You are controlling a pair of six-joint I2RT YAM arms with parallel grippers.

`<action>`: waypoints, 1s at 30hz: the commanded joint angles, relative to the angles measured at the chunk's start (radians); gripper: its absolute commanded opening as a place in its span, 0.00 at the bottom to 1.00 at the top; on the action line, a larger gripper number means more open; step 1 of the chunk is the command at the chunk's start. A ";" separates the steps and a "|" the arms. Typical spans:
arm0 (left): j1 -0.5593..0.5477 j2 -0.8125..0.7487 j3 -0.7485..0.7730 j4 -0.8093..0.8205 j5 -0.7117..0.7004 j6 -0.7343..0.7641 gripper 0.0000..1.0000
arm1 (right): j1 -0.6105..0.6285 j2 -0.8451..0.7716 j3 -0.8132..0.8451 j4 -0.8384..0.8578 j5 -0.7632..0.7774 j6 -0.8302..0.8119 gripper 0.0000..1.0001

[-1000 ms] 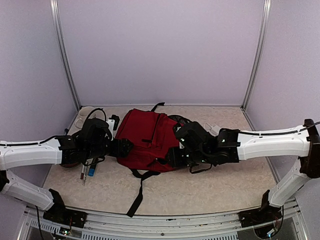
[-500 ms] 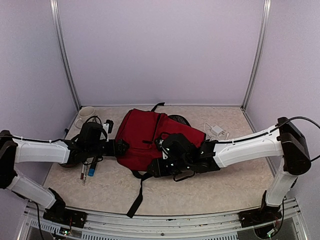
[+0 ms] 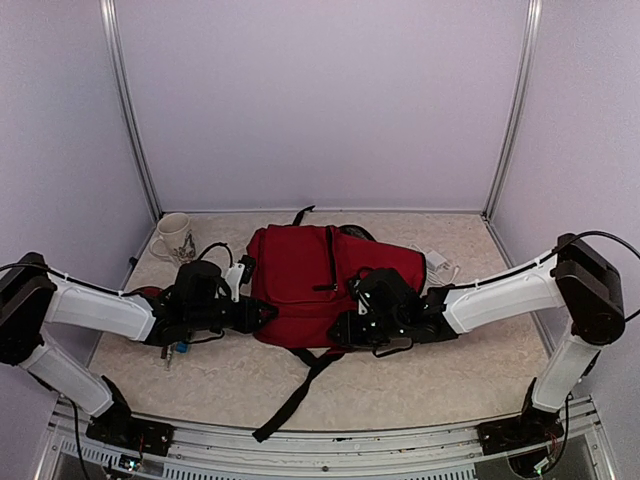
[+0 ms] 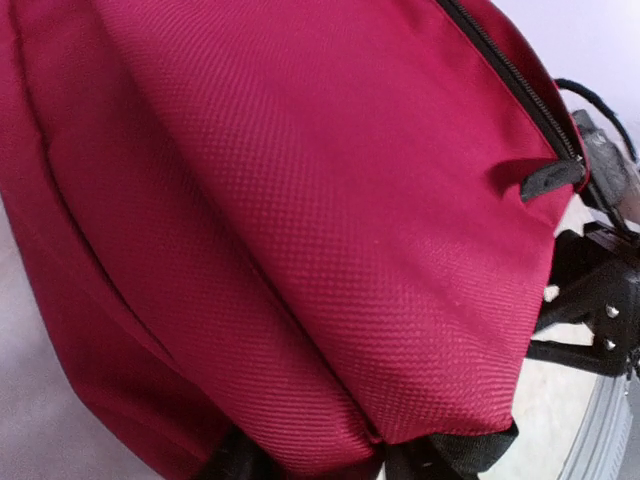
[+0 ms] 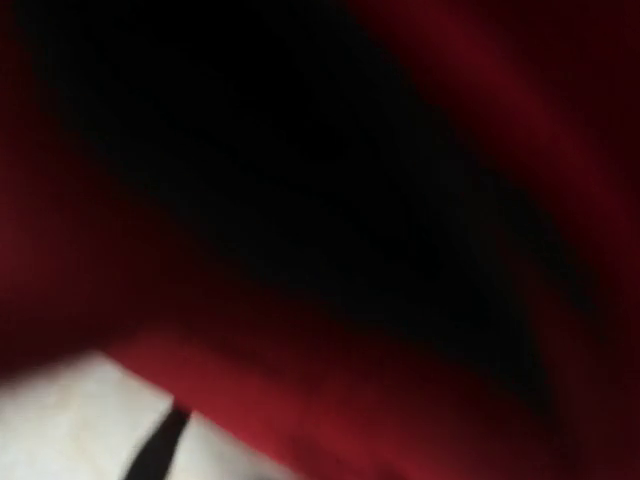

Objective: Pack the student bag
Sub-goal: Hold the student bag at the center of the board, then grab the largest pocket of the student bag.

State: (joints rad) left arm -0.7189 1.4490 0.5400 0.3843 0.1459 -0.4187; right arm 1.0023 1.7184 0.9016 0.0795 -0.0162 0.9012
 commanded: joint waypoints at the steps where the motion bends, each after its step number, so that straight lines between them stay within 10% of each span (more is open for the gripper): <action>1: -0.056 0.025 0.004 0.069 0.146 0.012 0.26 | -0.030 -0.045 -0.046 0.036 -0.006 0.055 0.43; 7: -0.079 0.046 0.016 0.045 0.141 0.035 0.02 | -0.029 -0.162 -0.096 -0.093 -0.033 0.029 0.46; 15: -0.101 0.053 0.047 0.002 0.142 0.081 0.00 | -0.044 -0.412 -0.239 -0.168 -0.048 -0.028 0.49; 30: -0.122 0.036 0.078 -0.060 0.127 0.110 0.00 | -0.083 -0.189 -0.132 0.026 0.095 0.090 0.40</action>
State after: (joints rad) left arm -0.8154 1.4937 0.5922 0.3202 0.2306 -0.3317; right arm 0.9272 1.4998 0.7498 -0.0078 0.0010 0.9234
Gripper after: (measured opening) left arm 0.030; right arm 0.414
